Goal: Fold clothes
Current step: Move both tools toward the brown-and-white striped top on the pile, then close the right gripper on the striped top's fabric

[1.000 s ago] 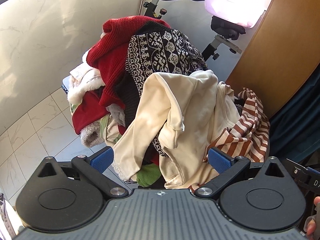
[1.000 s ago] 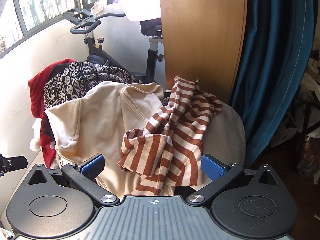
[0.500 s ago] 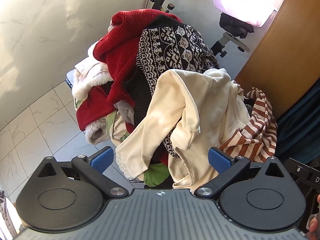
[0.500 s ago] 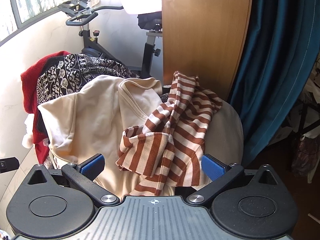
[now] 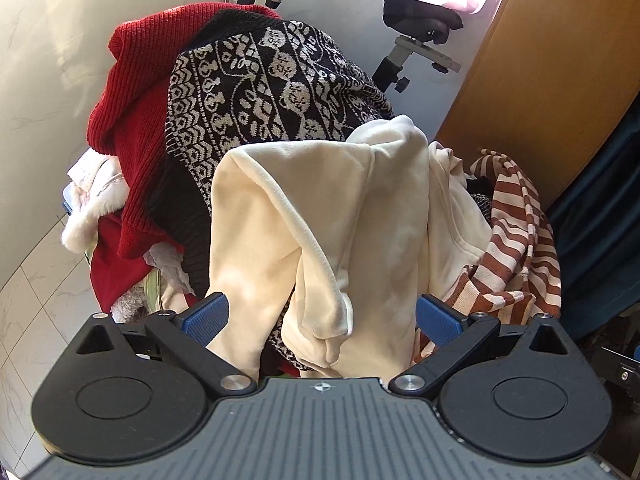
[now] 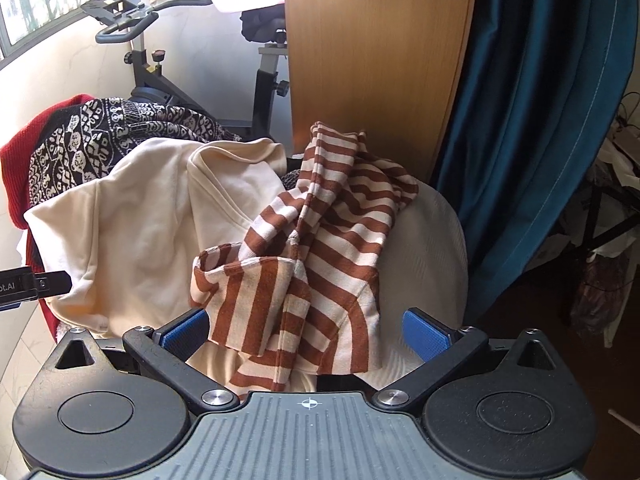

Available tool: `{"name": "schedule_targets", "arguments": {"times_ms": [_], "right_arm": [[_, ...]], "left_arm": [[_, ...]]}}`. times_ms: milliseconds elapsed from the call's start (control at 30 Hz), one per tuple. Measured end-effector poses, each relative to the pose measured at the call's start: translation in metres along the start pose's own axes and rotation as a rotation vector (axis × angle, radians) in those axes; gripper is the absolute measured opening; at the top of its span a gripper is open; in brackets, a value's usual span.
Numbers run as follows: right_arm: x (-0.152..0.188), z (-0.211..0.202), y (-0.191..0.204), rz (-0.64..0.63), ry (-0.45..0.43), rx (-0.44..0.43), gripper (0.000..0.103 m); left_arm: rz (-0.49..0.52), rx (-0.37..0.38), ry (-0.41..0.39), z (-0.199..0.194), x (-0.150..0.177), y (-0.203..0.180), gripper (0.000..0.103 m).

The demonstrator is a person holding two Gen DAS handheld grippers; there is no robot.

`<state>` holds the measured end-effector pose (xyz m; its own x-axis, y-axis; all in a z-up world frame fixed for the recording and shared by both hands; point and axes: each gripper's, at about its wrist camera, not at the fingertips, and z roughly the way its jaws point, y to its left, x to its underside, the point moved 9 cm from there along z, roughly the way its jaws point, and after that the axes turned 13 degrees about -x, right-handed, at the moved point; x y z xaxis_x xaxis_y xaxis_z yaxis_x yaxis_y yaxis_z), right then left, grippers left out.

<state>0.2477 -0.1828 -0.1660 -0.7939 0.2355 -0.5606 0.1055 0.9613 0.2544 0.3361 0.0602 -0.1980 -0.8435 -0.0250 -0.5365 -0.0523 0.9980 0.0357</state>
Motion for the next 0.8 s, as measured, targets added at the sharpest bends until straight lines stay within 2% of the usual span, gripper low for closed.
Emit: {"name": "schedule_targets", "arguments": {"times_ms": [133, 233, 367, 567, 600, 667, 733, 800], "right_arm": [[-0.003, 0.041, -0.02, 0.039, 0.046, -0.039, 0.102], [-0.011, 0.068, -0.021, 0.034, 0.069, -0.079, 0.102], [-0.021, 0.099, -0.016, -0.003, 0.111, -0.103, 0.102], [-0.05, 0.136, -0.05, 0.142, 0.084, -0.12, 0.102], [-0.052, 0.143, -0.054, 0.155, 0.093, -0.134, 0.1], [-0.055, 0.157, -0.061, 0.172, 0.121, -0.156, 0.084], [-0.052, 0.166, -0.062, 0.168, 0.15, -0.174, 0.082], [-0.051, 0.166, -0.059, 0.163, 0.149, -0.214, 0.066]], "left_arm": [[-0.044, -0.009, 0.064, 0.021, 0.003, -0.004, 0.078], [-0.093, 0.002, 0.136, 0.035, 0.011, -0.005, 0.074], [-0.063, -0.039, 0.128, 0.042, 0.008, -0.008, 0.074], [-0.092, -0.08, 0.119, 0.049, 0.005, -0.009, 0.074], [-0.101, -0.089, 0.117, 0.049, 0.005, -0.009, 0.074], [-0.112, -0.087, 0.11, 0.048, 0.005, -0.009, 0.074], [-0.113, -0.084, 0.105, 0.047, 0.006, -0.011, 0.075], [-0.115, -0.071, 0.101, 0.046, 0.008, -0.012, 0.075]]}}
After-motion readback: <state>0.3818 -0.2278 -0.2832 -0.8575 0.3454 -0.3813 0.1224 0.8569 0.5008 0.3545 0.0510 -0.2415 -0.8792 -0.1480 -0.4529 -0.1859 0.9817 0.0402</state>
